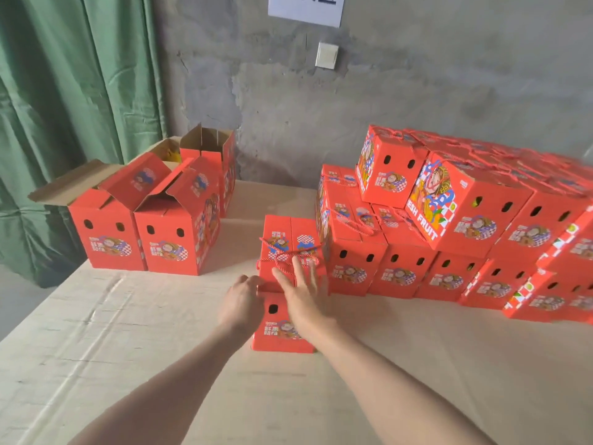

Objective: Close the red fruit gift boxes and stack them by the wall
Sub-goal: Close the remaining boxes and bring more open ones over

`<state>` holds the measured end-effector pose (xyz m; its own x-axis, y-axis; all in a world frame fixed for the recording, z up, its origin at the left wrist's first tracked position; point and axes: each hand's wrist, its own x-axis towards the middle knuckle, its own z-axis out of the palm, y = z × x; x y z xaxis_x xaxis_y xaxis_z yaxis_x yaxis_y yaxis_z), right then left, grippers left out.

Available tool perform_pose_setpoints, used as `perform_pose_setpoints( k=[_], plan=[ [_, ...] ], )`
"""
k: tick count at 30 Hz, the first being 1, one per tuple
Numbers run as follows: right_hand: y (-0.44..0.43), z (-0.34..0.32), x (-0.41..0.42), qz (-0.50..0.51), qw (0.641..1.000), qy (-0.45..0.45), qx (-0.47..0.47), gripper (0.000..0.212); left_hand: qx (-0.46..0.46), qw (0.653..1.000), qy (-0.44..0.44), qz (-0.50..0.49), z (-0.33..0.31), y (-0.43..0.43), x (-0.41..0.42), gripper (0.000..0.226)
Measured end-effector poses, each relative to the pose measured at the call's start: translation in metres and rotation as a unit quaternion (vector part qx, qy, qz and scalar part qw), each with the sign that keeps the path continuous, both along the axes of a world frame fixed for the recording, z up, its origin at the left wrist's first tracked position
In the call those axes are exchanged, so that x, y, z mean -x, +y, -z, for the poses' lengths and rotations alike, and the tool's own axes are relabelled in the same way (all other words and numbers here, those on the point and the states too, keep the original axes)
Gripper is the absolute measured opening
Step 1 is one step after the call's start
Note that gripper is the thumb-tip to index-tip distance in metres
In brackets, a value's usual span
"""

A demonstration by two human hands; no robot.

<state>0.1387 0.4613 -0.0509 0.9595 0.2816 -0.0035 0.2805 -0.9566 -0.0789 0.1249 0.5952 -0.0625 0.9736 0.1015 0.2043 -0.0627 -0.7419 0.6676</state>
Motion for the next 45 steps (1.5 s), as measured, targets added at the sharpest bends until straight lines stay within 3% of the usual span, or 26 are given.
perform_pose_setpoints(
  k=[4, 8, 11, 15, 17, 21, 29, 37, 39, 41, 42, 45],
  plan=[
    [0.016, 0.026, -0.042, 0.003, 1.0, 0.002, 0.018, 0.061, -0.042, 0.997, 0.042, 0.055, -0.001, 0.008, -0.028, 0.046],
    [0.015, 0.031, -0.093, -0.022, 0.999, -0.004, 0.029, 0.057, -0.082, 0.991, 0.065, 0.081, 0.001, 0.021, -0.042, 0.051],
    [0.015, 0.022, -0.143, 0.003, 1.0, 0.003, 0.016, 0.059, -0.138, 0.988, 0.07, 0.014, -0.003, 0.035, -0.056, 0.048],
    [0.029, 0.031, -0.183, -0.02, 0.997, -0.068, 0.002, 0.086, -0.202, 0.976, 0.026, -0.078, -0.02, 0.076, -0.077, 0.046],
    [0.027, 0.046, -0.198, -0.057, 0.996, -0.064, 0.035, 0.08, -0.24, 0.964, 0.04, -0.107, -0.03, 0.099, -0.092, 0.05],
    [0.018, 0.045, -0.259, -0.041, 0.995, -0.063, 0.067, 0.078, -0.282, 0.946, 0.065, -0.143, -0.043, 0.139, -0.133, 0.055],
    [0.01, 0.017, -0.395, 0.022, 0.997, 0.02, 0.077, 0.09, -0.339, 0.923, 0.078, -0.165, -0.017, 0.185, -0.201, 0.056],
    [0.012, 0.016, -0.442, 0.061, 0.993, 0.041, 0.092, 0.089, -0.324, 0.929, -0.013, -0.178, 0.014, 0.202, -0.212, 0.04],
    [0.027, 0.02, -0.428, 0.085, 0.992, 0.009, 0.09, 0.08, -0.306, 0.933, -0.013, -0.188, 0.019, 0.202, -0.213, 0.042],
    [0.057, 0.031, -0.401, 0.05, 0.998, -0.032, 0.028, 0.069, -0.303, 0.933, -0.009, -0.195, 0.02, 0.199, -0.214, 0.045],
    [0.078, 0.041, -0.38, -0.011, 0.998, -0.031, -0.047, 0.066, -0.299, 0.935, -0.01, -0.193, 0.021, 0.197, -0.213, 0.046],
    [0.152, 0.056, -0.301, -0.2, 0.937, 0.035, -0.283, 0.071, -0.212, 0.96, -0.056, -0.173, 0.032, 0.19, -0.197, 0.049]
  ],
)
